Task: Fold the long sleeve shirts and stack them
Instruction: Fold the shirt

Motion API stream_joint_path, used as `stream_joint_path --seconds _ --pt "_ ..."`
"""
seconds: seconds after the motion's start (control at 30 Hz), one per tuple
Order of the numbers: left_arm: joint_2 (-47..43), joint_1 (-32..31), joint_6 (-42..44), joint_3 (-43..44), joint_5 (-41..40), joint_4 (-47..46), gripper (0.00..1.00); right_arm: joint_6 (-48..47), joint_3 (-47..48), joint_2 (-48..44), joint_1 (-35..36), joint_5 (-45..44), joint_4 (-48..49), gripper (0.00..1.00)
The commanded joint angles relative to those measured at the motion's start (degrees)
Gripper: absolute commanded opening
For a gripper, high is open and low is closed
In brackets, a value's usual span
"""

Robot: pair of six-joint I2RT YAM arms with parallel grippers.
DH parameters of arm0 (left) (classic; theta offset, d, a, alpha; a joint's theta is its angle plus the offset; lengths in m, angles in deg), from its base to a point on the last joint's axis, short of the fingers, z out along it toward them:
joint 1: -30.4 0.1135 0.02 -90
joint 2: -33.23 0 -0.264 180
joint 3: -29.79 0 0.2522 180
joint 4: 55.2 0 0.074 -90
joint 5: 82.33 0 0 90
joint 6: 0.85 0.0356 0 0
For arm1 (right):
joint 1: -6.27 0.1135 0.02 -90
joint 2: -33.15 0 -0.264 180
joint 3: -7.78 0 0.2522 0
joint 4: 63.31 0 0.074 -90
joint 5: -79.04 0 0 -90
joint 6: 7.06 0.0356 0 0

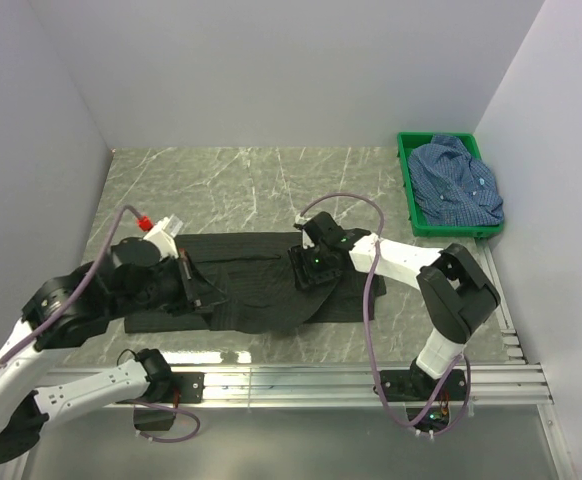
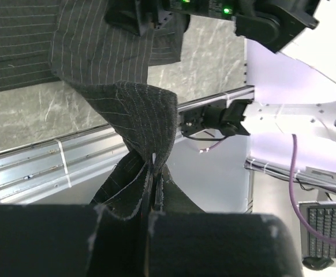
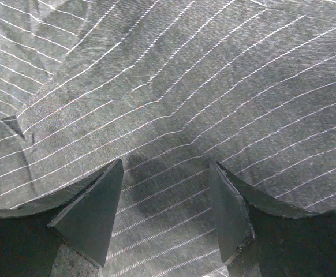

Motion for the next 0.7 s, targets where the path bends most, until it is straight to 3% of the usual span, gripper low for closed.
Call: stream_joint_path --seconds 0.0,0.37,0.67 --pt "2.3 0.0 -1.2 -0.4 0.7 -4.3 0.00 -2.0 1.6 -3.0 0.2 -2.5 -0.9 0.68" --pt "15.1 2.2 -10.7 2.7 -16.7 -1.8 0.02 -0.1 -1.1 -15.7 0.3 -13.7 -1.7 0.69" --pt "21.7 24.7 -5.9 -2.4 -13.6 -13.7 0.03 1.5 -6.1 -24.3 0.2 -15.6 -1.0 0.69"
